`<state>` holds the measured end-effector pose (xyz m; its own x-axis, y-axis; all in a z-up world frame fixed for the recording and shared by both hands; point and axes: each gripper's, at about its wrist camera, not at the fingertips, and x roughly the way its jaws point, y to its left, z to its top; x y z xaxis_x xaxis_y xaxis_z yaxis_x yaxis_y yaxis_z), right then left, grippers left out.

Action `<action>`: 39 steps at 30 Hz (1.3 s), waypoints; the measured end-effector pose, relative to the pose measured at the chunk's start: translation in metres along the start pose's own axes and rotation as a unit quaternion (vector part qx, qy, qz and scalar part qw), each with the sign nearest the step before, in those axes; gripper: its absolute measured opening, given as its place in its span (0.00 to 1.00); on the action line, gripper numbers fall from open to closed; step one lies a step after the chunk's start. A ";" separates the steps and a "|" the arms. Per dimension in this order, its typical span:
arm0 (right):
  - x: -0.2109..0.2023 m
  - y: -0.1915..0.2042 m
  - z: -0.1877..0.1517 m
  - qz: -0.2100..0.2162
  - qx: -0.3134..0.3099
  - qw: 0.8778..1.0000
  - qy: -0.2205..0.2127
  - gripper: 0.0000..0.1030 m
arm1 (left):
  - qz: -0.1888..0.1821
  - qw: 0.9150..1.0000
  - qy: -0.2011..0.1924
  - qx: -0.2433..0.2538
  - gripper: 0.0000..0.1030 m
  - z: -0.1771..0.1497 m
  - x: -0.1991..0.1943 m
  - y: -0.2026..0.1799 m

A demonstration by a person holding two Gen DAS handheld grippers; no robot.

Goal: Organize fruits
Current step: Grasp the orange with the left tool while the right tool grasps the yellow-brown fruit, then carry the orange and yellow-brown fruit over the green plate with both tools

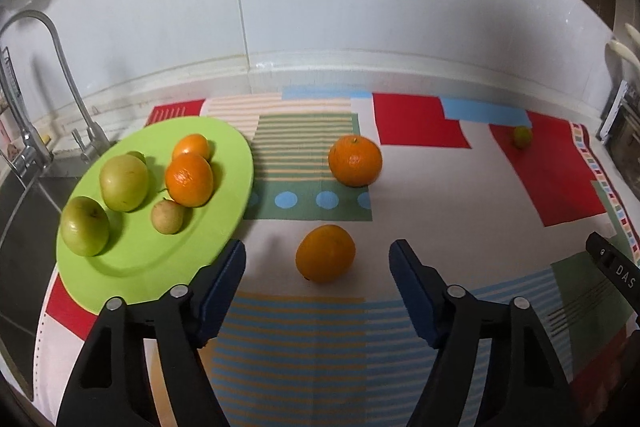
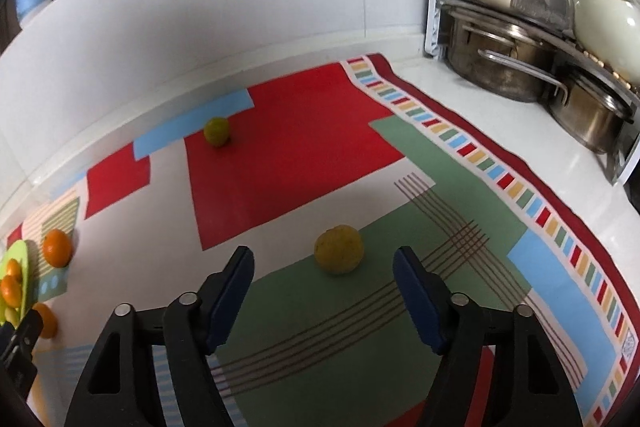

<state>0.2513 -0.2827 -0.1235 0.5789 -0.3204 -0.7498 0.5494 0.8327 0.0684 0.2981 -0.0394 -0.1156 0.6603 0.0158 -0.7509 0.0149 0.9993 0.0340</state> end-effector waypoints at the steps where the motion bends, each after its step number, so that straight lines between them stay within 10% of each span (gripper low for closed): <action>1: 0.004 0.000 0.000 -0.004 0.002 1.000 0.004 0.66 | 0.000 1.000 0.003 0.000 0.67 0.000 0.002 0.000; 20: 0.020 0.003 0.006 -0.026 0.000 0.999 0.024 0.29 | -0.015 0.999 0.037 0.000 0.34 0.000 0.025 -0.003; 39: 0.001 0.023 -0.002 0.033 -0.048 0.998 0.007 0.28 | -0.043 0.998 0.014 0.031 0.33 0.006 0.005 -0.005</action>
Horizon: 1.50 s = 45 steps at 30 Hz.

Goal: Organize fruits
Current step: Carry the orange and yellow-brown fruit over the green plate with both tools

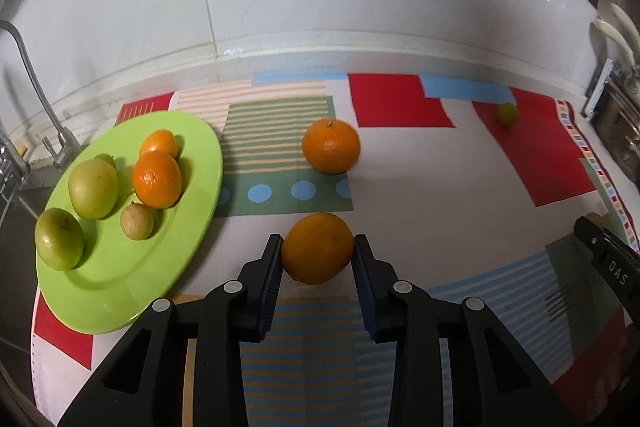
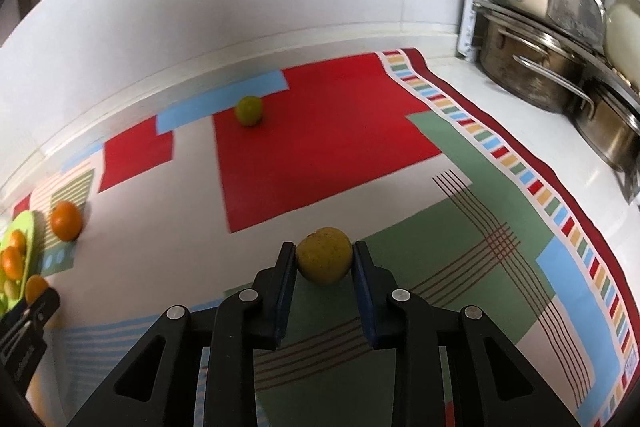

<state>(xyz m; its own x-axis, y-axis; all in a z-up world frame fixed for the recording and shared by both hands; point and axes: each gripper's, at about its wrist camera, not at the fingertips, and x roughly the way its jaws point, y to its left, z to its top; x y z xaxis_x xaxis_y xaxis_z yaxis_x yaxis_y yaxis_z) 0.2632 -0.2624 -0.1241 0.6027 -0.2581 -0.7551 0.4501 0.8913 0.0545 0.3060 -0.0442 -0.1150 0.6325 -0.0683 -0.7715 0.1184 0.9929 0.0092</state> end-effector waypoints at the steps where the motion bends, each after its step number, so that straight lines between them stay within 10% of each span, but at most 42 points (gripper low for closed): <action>1: -0.002 0.001 0.000 0.003 -0.003 1.000 -0.003 0.28 | -0.004 1.000 -0.004 0.001 0.33 0.001 -0.003 0.000; 45: -0.167 0.074 -0.032 0.153 -0.143 0.968 -0.137 0.28 | -0.014 0.991 -0.131 -0.004 0.33 -0.025 -0.155 0.048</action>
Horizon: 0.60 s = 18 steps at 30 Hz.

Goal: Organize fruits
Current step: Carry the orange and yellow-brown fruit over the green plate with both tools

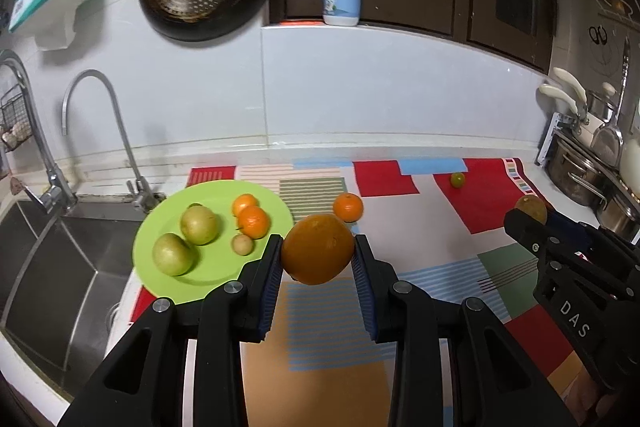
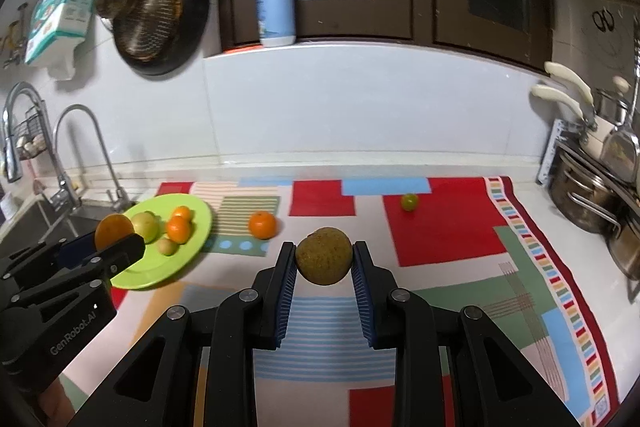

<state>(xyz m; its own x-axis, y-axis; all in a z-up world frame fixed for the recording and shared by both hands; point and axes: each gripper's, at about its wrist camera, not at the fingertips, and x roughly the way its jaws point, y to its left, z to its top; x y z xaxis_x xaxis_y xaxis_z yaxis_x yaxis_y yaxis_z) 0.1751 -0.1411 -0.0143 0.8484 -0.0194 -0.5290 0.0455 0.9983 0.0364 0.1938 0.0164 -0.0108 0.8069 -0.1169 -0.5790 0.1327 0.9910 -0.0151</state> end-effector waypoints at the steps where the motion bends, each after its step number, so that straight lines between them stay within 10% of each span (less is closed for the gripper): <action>1: -0.002 0.004 0.000 0.004 -0.002 1.000 -0.002 0.28 | 0.002 1.000 -0.002 -0.002 0.33 0.000 -0.003 0.004; 18: 0.003 0.075 0.013 0.061 -0.033 0.997 -0.017 0.28 | 0.036 0.999 -0.007 -0.012 0.33 -0.001 -0.014 0.067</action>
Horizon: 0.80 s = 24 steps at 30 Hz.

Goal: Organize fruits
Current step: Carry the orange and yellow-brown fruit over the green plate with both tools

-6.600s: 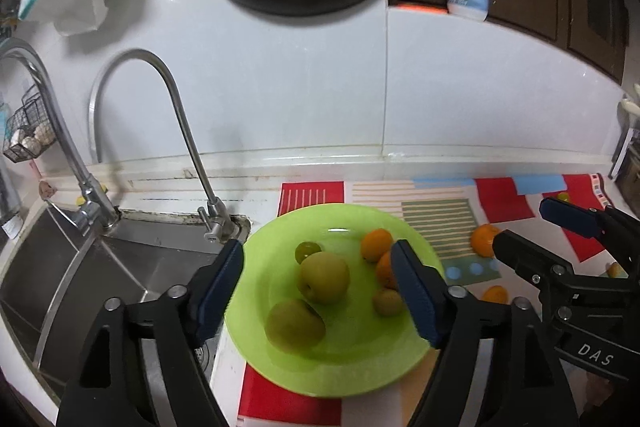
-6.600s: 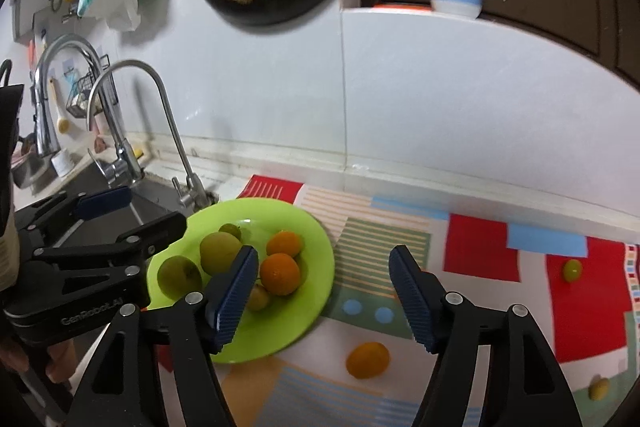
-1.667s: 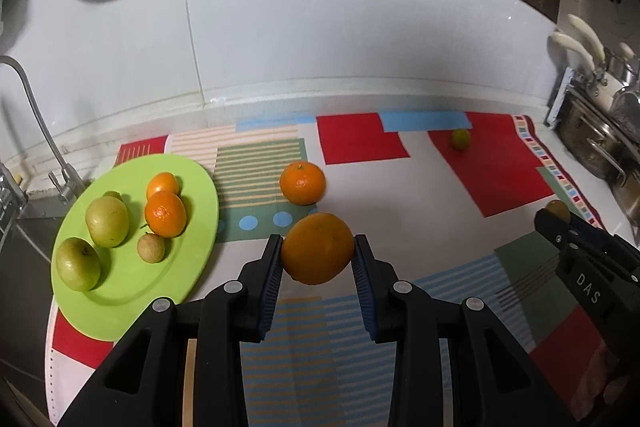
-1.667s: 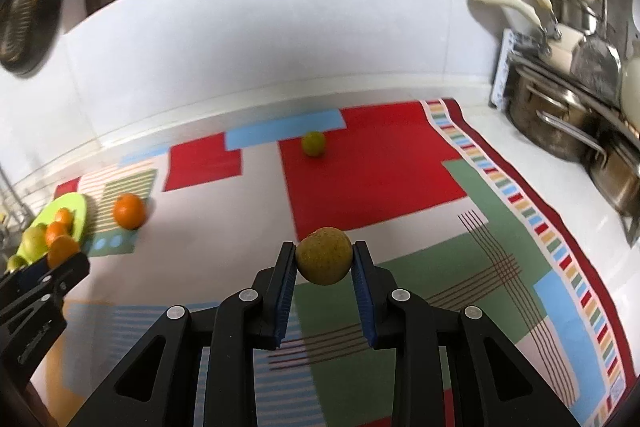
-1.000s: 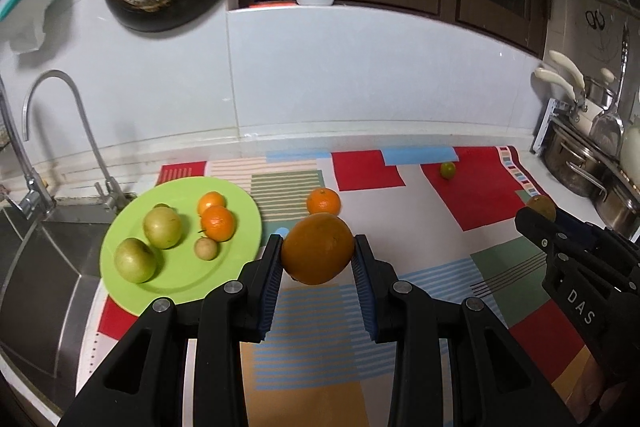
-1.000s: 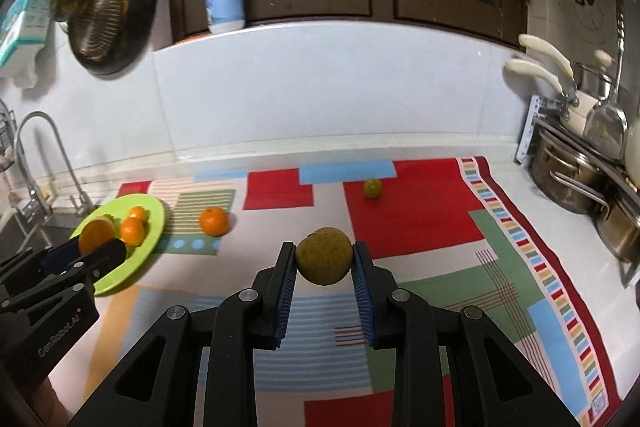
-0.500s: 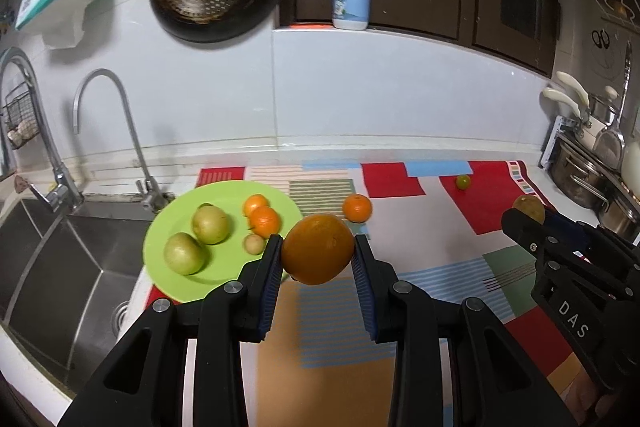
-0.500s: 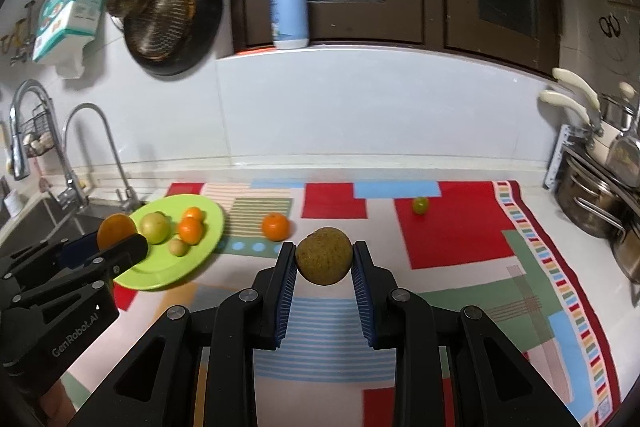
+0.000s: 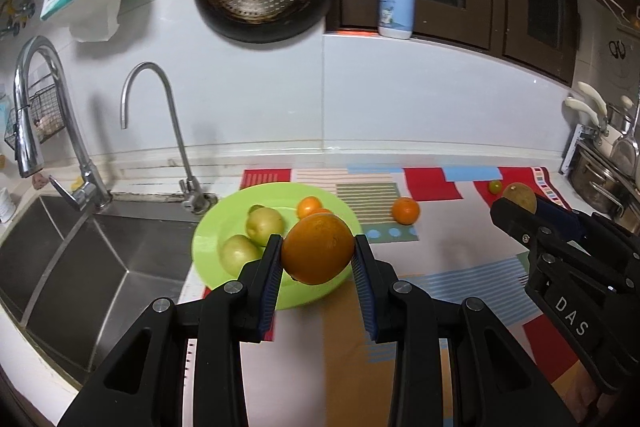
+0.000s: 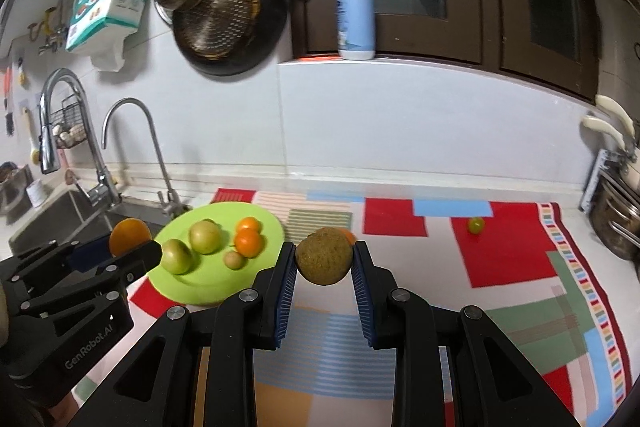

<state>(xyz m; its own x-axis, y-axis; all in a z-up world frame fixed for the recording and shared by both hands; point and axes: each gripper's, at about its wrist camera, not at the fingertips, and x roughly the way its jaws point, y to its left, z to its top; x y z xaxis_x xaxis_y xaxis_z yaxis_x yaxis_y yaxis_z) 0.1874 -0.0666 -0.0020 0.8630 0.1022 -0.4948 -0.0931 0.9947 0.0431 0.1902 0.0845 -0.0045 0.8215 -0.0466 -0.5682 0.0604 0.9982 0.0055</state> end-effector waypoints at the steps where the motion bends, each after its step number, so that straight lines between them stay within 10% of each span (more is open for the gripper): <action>1: 0.002 0.004 0.001 0.005 -0.002 1.000 0.000 0.28 | 0.002 1.000 0.000 -0.001 0.33 0.001 0.001 0.004; 24: 0.075 0.083 0.025 0.077 -0.044 0.996 0.010 0.28 | 0.028 0.999 0.014 0.006 0.33 0.023 0.060 0.073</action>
<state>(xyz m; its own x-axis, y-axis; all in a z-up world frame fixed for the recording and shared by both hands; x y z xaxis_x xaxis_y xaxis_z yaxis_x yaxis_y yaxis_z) 0.2571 0.0241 -0.0137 0.8253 0.2534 -0.5047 -0.2679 0.9624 0.0452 0.2570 0.1532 -0.0192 0.8071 0.0109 -0.5903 0.0218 0.9986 0.0483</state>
